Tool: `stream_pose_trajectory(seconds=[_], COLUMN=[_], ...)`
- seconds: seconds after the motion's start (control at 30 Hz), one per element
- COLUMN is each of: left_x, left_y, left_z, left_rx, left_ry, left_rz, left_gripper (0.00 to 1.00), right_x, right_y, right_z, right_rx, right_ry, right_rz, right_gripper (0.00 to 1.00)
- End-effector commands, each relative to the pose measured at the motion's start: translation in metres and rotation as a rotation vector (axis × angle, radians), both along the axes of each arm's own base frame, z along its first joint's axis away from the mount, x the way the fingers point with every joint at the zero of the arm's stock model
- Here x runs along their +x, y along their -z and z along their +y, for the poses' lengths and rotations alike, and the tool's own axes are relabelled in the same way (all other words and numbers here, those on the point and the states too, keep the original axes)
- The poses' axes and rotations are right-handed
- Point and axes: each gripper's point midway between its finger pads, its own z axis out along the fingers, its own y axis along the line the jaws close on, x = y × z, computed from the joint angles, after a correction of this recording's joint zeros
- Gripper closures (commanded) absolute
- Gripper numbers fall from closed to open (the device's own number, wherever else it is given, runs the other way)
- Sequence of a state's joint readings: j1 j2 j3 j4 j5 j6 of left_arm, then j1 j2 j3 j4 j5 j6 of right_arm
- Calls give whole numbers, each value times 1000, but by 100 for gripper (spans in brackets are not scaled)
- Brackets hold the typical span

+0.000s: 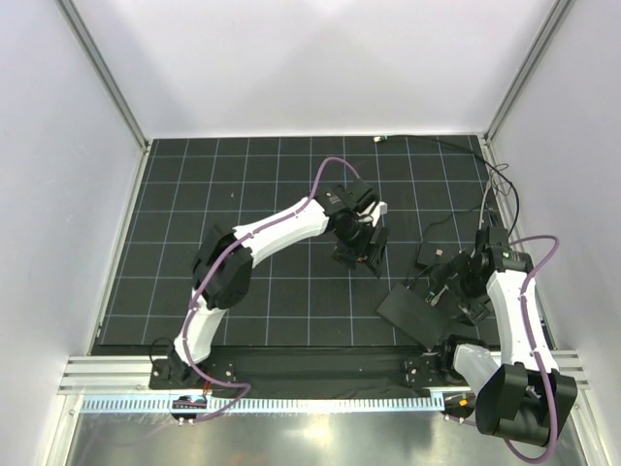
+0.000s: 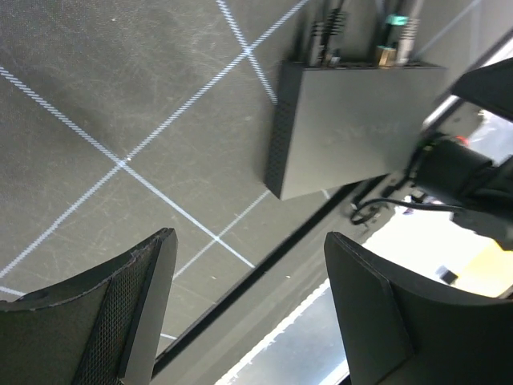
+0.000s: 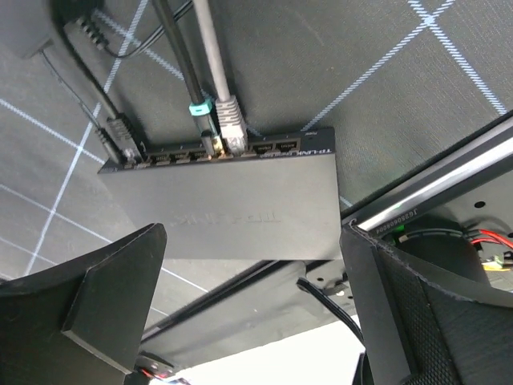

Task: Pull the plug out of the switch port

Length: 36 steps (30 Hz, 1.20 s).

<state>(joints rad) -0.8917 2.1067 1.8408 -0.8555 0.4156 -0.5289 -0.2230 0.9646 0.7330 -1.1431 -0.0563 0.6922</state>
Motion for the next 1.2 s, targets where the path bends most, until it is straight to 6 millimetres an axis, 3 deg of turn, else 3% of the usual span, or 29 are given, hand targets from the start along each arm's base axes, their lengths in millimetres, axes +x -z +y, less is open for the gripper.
stream_pose_trajectory(seconds=[0.0,0.1,0.33,0.5,0.67,0.8,1.03,1.17], left_x=[6,0,-14,-25,-28,-28,-4,8], left_y=[-13,1,25,37,52,53,47,33], left_z=[-6,-13,-26,-39,-50,-50,-31,-19], left_rx=[-5,5,-2,10,15,27,138,190], left_ry=[33,52,122,169,182,183,134,116], left_rz=[-74,-65,-27,-16,5,-2,-121,-208], left_gripper=[22,23,31,32,34,35,36,36], right_x=[-7,-13,-3,-11,-10,1,7,9], right_y=[13,33,32,48,50,51,44,26], right_z=[-1,7,4,13,21,33,48,37], right_rx=[-1,42,27,69,110,185,282,215], right_ry=[72,106,130,137,121,120,126,117], right_rz=[42,47,-19,-5,-34,-74,-100,-119], right_gripper=[0,0,0,1,6,12,18,18])
